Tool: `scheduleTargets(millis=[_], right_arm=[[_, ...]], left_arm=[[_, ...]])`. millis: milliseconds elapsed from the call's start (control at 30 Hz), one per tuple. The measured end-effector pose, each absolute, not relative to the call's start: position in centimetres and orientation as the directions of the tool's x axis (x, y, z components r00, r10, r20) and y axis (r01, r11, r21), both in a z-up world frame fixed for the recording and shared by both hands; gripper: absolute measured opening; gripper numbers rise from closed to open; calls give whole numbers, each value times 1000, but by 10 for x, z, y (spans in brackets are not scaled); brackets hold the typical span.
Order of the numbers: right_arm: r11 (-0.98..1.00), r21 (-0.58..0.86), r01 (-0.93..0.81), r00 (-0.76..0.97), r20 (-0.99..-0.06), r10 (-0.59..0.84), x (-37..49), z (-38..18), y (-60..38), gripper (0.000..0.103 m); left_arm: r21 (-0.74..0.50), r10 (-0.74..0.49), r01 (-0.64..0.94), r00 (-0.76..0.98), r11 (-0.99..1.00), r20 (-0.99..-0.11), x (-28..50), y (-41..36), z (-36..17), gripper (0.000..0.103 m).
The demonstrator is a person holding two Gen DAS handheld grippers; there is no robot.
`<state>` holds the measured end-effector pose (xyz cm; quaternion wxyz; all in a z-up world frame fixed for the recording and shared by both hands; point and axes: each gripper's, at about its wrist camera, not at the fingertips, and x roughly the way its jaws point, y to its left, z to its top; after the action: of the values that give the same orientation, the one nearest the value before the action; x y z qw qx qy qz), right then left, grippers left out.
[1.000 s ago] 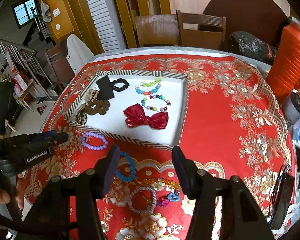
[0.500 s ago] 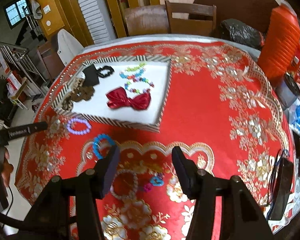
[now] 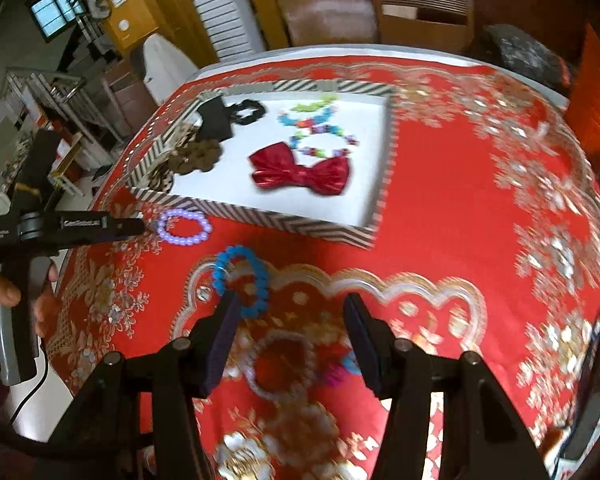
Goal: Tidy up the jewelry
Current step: 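Grasp the purple bead bracelet with the left gripper while the right grasps the blue bracelet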
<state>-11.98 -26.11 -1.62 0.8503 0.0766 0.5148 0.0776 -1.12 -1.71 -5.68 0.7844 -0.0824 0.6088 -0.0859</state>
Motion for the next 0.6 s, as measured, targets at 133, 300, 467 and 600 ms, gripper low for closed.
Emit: scheduleTargets(millis=[133,300,467,600], right_arm=[[974,213,-73,435,-873,223,-103,-29,-244,57],[979,176,-97,404,-892,201,-87,-48,-230,57],[985,144,-100,378,-910,171,-79,-67,-220,38],[985,143,-93,380,-910,167,-77,-74,-220,11]], left_arm=[[-224,-230,53,232,973,-945,-3,-23,-64,19],[-158,-180,111,225,981,-958,2,-38,-69,19],[-99,-136,152,253,983,-958,3,-49,-73,19],[-104,-141,156,251,982,-958,5,-46,-73,0]])
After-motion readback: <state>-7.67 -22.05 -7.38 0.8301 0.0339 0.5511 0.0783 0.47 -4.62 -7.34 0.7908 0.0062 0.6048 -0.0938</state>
